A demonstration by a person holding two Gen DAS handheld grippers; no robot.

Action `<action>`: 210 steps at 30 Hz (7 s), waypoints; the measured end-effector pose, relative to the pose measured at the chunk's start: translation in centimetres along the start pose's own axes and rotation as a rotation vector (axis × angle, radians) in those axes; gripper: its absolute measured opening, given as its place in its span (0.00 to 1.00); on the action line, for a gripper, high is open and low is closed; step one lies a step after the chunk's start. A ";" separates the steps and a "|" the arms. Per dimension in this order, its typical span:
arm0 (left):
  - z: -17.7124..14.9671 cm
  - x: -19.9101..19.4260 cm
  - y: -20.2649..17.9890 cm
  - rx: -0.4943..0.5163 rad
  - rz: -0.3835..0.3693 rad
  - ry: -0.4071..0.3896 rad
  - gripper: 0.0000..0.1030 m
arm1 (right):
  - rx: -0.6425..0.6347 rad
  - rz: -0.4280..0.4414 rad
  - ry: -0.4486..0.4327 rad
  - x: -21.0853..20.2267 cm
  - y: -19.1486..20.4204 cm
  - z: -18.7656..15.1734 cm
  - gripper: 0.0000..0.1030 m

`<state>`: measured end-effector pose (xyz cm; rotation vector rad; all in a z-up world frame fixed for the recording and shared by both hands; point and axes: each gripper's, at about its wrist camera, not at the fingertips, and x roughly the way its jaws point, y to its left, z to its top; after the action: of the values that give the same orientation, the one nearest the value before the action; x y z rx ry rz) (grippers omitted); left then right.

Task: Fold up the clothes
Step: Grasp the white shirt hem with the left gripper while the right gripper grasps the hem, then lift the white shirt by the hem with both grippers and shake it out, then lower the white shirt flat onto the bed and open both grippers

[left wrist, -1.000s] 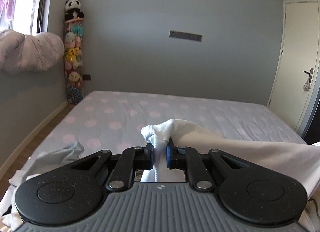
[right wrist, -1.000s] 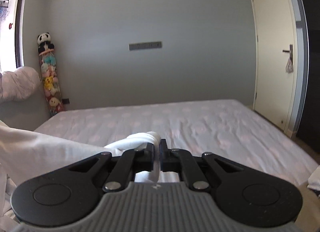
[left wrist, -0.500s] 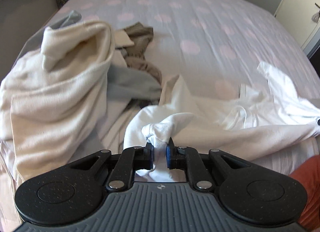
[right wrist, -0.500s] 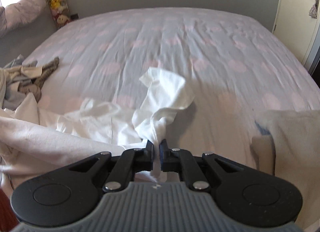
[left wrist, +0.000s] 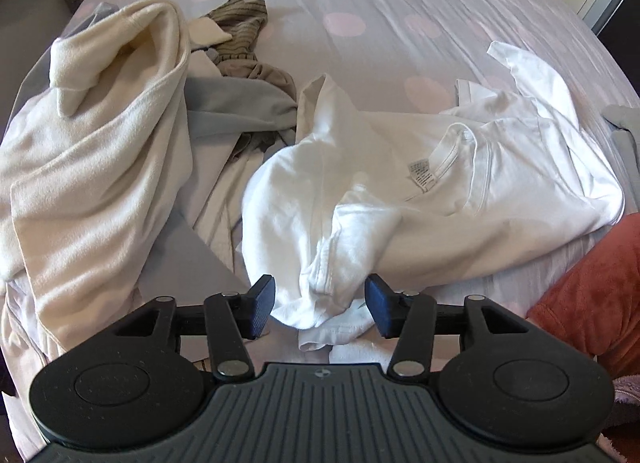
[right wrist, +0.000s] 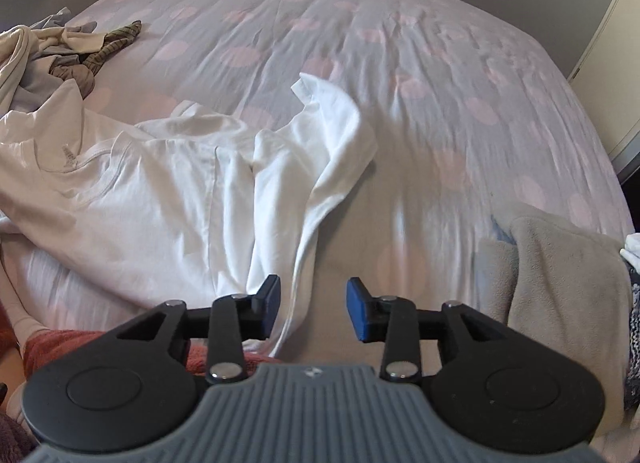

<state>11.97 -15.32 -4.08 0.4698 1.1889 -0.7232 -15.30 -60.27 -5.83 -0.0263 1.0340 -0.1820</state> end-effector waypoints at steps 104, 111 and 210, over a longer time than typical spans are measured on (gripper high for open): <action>-0.7 -38.7 -12.6 0.193 0.160 -1.133 0.02 | -0.153 -0.450 -1.191 -40.1 2.9 7.5 0.07; 1.2 -36.5 -12.2 0.182 0.132 -1.069 0.02 | -0.123 -0.438 -1.140 -37.9 2.0 8.2 0.07; 40.5 25.5 -5.2 -0.040 0.008 -0.383 0.20 | 0.186 0.090 -0.185 36.1 -7.4 38.2 0.25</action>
<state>40.07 -52.88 -15.07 0.2853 0.8398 -0.7426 34.37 -75.83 -16.21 0.1689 0.8291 -0.1893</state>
